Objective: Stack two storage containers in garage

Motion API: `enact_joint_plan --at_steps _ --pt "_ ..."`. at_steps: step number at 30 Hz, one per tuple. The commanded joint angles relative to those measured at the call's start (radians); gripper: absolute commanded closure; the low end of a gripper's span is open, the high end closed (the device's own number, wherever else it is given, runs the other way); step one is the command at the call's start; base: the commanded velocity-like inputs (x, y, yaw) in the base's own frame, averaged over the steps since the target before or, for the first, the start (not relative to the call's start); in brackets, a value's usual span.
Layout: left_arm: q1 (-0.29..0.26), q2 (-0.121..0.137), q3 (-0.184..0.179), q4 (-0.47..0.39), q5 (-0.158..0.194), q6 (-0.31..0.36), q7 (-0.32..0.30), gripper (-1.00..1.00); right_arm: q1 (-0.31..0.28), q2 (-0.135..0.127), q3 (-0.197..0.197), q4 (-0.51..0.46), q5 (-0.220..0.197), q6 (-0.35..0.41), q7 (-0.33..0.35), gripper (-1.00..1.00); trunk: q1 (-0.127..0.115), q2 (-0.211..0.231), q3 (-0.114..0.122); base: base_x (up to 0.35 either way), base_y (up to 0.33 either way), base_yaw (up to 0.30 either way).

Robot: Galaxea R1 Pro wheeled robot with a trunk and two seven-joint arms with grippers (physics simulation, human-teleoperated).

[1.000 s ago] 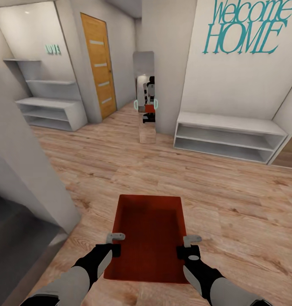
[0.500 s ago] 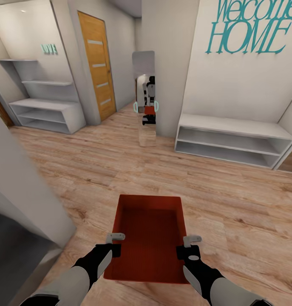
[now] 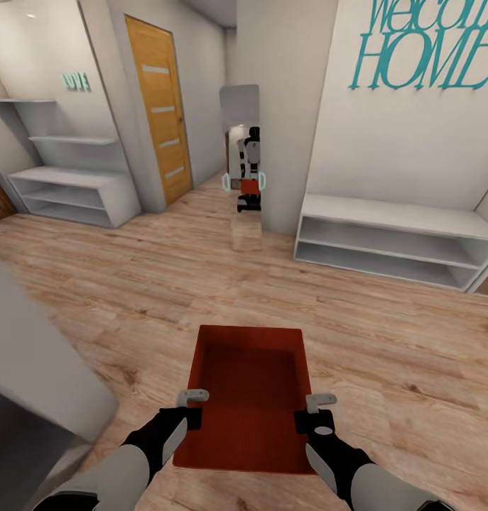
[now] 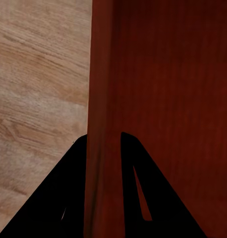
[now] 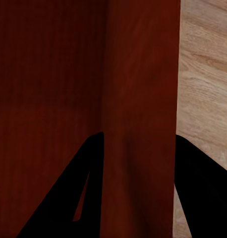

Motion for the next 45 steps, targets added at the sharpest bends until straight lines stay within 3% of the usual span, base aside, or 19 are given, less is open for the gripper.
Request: enact_joint_plan --at_steps 1,34,45 --pt "-0.001 0.001 -0.004 -0.006 -0.028 0.008 0.011 1.00 -0.001 -0.001 0.020 0.015 -0.025 -0.004 -0.006 1.00 0.001 -0.001 -0.001 0.323 0.000 0.000" --pt "-0.001 0.001 -0.004 -0.007 -0.028 0.008 0.011 1.00 -0.001 -0.003 0.020 0.015 -0.025 -0.004 -0.006 1.00 0.001 -0.001 -0.001 0.323 0.000 0.001" --pt "-0.001 0.001 -0.004 -0.007 -0.028 0.008 0.011 1.00 -0.001 -0.004 0.020 0.015 -0.025 -0.004 -0.006 1.00 0.001 -0.001 -0.001 0.323 0.000 0.132"
